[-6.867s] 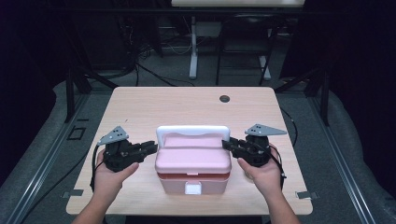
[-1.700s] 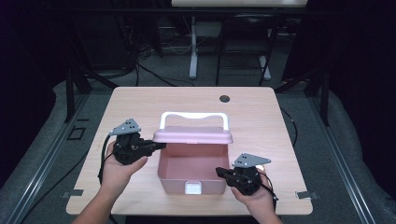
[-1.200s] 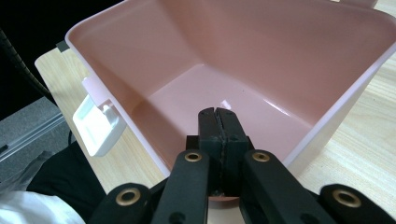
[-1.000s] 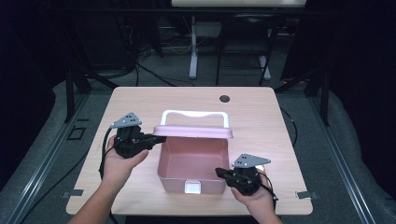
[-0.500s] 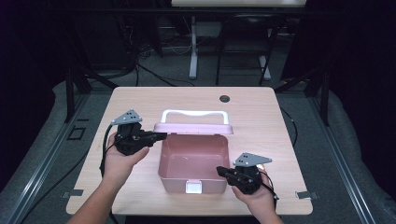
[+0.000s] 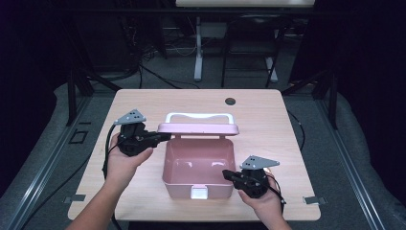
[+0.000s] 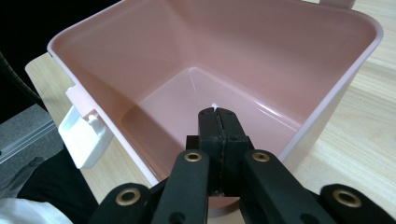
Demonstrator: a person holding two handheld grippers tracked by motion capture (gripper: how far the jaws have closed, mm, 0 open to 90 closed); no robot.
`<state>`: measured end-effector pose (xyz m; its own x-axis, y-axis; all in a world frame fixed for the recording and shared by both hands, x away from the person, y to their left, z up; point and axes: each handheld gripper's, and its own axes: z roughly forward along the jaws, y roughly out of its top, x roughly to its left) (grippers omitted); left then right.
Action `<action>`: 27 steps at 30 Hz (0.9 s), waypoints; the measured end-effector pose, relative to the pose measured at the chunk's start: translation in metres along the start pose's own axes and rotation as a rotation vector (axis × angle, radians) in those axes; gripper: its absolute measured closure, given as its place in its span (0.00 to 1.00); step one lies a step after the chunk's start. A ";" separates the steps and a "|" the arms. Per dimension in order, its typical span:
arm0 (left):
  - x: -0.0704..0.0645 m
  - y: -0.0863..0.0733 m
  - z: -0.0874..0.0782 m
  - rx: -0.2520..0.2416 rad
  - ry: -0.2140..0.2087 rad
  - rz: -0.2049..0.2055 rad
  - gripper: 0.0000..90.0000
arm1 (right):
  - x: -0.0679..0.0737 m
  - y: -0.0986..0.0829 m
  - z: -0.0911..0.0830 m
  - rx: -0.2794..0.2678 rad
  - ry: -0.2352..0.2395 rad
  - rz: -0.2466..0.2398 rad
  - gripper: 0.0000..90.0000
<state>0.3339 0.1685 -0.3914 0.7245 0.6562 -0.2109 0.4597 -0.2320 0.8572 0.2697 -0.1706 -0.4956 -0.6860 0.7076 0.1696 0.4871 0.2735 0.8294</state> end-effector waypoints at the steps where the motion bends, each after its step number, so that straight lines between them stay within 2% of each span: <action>1: 0.000 0.000 0.000 -0.003 0.000 -0.004 1.00 | -0.001 0.000 0.000 -0.001 -0.003 -0.001 1.00; 19: 0.008 0.014 0.007 -0.015 0.025 -0.010 1.00 | 0.002 -0.002 -0.001 -0.012 -0.015 0.005 1.00; 27: 0.014 0.019 0.010 -0.026 0.022 -0.020 1.00 | 0.003 -0.002 -0.001 -0.010 -0.011 0.002 1.00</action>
<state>0.3575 0.1664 -0.3828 0.7041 0.6759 -0.2179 0.4598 -0.2001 0.8652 0.2662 -0.1695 -0.4965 -0.6788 0.7154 0.1657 0.4831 0.2652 0.8344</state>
